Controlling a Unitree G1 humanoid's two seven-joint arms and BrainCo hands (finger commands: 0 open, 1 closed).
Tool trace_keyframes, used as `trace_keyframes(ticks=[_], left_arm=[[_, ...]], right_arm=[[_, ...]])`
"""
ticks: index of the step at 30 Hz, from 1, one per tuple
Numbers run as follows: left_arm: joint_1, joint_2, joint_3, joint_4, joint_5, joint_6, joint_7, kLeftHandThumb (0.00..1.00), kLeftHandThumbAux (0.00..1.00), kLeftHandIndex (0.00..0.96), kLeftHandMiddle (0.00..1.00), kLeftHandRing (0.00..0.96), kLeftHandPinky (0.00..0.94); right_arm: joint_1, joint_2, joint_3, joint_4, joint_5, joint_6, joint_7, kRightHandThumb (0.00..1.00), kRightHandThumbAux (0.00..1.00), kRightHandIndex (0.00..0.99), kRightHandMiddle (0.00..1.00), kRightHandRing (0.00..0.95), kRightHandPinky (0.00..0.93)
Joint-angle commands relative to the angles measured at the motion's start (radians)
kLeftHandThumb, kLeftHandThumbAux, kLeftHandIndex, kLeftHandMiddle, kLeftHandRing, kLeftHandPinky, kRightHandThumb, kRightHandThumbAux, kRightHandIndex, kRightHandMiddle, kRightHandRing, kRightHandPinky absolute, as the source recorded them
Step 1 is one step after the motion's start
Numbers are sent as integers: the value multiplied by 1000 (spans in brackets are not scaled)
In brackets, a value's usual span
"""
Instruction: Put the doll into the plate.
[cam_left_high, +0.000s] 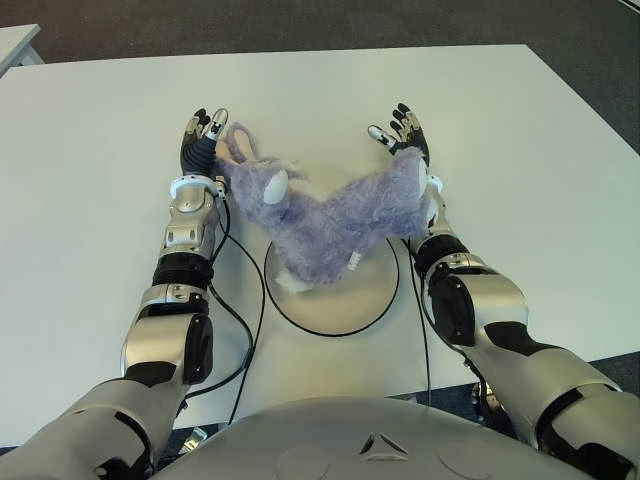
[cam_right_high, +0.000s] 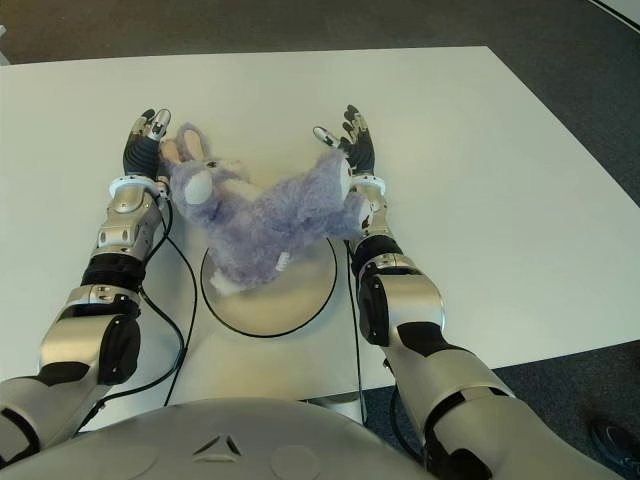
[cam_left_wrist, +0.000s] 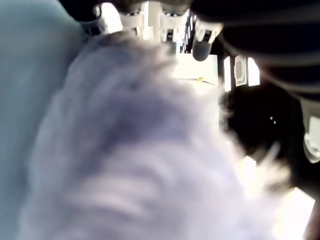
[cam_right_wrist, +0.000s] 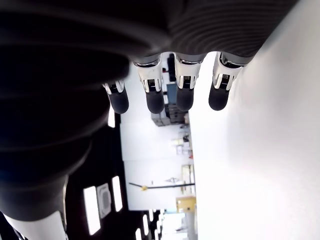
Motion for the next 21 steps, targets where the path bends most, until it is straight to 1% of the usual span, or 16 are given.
trace_keyframes(ticks=[1, 9, 21], left_arm=[[43, -6, -10, 6, 2, 14, -24, 0, 455, 0, 63, 30, 0], [58, -9, -11, -9, 2, -2, -34, 0, 452, 0, 66, 28, 0], [74, -17, -8, -28, -3, -7, -31, 0, 454, 0, 82, 49, 0]], right_arm=[[52, 12, -10, 25, 5, 4, -10, 3, 759, 0, 7, 1, 22], [56, 9, -11, 19, 2, -18, -15, 0, 768, 2, 12, 8, 30], [59, 6, -13, 8, 3, -35, -5, 0, 749, 1, 14, 11, 29]])
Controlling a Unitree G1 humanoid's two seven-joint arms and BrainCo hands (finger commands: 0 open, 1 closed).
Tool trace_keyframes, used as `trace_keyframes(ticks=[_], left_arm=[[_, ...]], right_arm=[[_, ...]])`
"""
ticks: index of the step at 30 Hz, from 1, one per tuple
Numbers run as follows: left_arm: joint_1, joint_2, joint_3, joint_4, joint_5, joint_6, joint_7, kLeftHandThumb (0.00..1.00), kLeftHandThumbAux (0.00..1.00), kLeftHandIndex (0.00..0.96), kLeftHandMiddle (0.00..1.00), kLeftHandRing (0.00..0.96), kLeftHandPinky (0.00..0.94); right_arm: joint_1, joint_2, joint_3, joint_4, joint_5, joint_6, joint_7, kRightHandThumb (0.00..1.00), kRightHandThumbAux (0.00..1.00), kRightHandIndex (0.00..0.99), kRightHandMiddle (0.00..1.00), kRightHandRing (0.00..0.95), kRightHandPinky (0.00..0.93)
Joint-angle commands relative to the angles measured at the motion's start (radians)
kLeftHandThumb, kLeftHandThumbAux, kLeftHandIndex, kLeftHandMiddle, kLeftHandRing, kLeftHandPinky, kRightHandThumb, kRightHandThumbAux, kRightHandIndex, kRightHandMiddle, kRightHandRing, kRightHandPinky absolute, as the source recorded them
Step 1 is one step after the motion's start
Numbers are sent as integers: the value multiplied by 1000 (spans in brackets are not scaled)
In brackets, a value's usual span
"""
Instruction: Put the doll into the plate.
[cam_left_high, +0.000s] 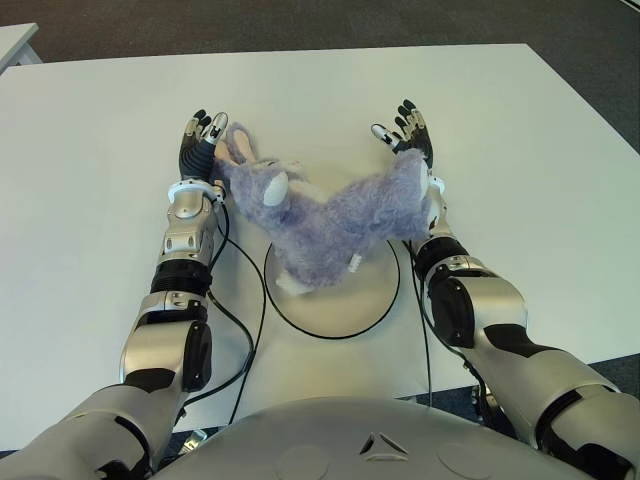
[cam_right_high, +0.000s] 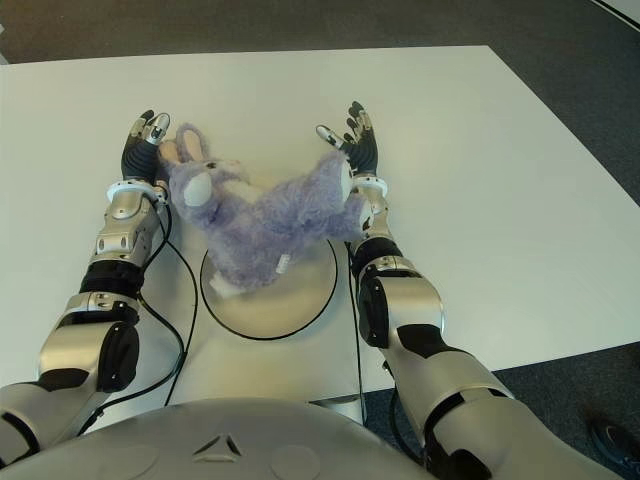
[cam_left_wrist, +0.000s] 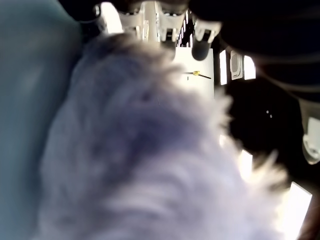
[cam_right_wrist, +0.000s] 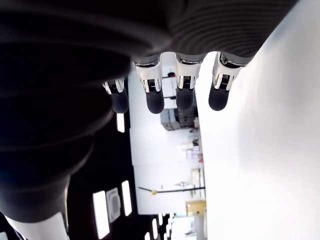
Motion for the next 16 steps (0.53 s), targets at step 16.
trace_keyframes(ticks=[16], left_arm=[[49, -11, -2, 8, -3, 9, -14, 0, 474, 0, 95, 61, 0]], right_arm=[[43, -7, -9, 15, 4, 18, 6, 11, 723, 5, 14, 7, 30]])
